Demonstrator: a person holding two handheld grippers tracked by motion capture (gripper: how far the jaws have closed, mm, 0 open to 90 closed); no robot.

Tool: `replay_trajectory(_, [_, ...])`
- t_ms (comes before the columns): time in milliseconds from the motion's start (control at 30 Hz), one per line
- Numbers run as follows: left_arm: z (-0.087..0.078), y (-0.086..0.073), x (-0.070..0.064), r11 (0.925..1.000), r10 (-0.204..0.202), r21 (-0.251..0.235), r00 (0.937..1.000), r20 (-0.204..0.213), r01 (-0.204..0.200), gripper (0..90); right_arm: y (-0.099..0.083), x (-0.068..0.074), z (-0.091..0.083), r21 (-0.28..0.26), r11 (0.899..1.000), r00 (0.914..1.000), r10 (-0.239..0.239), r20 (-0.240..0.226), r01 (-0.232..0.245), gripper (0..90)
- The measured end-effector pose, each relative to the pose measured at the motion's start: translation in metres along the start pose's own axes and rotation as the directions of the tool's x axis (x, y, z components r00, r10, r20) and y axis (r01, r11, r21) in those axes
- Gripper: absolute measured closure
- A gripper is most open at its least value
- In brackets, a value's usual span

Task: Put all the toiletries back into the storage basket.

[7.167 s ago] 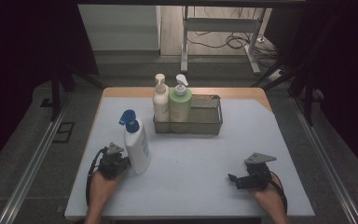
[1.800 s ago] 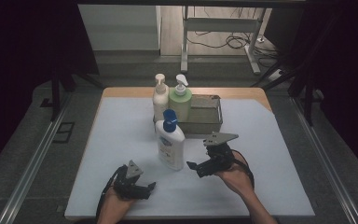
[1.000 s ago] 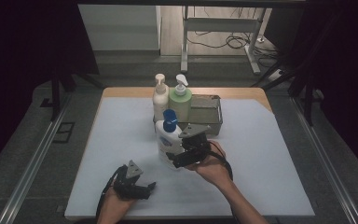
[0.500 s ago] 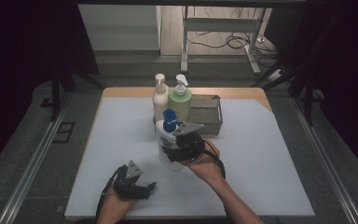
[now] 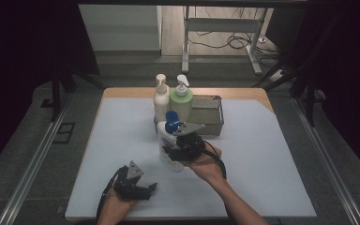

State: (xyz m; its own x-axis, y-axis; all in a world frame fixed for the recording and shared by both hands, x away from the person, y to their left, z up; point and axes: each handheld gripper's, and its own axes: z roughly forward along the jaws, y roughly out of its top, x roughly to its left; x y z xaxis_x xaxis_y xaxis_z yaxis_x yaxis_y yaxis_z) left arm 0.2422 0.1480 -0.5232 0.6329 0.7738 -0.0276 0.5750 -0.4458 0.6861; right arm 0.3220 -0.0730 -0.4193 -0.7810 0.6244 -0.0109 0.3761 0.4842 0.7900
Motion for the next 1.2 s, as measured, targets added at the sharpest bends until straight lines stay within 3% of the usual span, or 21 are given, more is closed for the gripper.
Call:
replay_trajectory(500, [0.000,0.000,0.000,1.0000,-0.001,-0.001,1.0000,0.001,0.001,12.3,0.009,-0.014,-0.025,0.006,1.000,0.9999,0.011,0.011,-0.011,40.5])
replay_trajectory(700, [0.000,0.000,0.000,1.0000,-0.001,-0.001,1.0000,0.001,0.001,12.3,0.013,-0.028,-0.038,0.005,1.000,0.9990,0.030,0.034,-0.030,40.6])
replay_trajectory(867, [0.000,0.000,0.000,1.0000,-0.001,-0.001,1.0000,0.001,0.001,12.3,0.015,-0.043,-0.047,-0.002,0.997,0.9968,0.078,0.018,-0.078,40.6])
replay_trajectory(967, [0.000,0.000,0.000,1.0000,-0.002,-0.001,1.0000,0.001,0.002,12.3,0.015,-0.048,-0.049,-0.004,0.996,0.9962,0.084,0.025,-0.084,40.7])
replay_trajectory(1200, [0.000,0.000,0.000,1.0000,-0.002,-0.001,1.0000,0.002,0.002,12.3,0.022,-0.062,-0.059,-0.012,0.995,0.9928,0.098,0.069,-0.097,40.7])
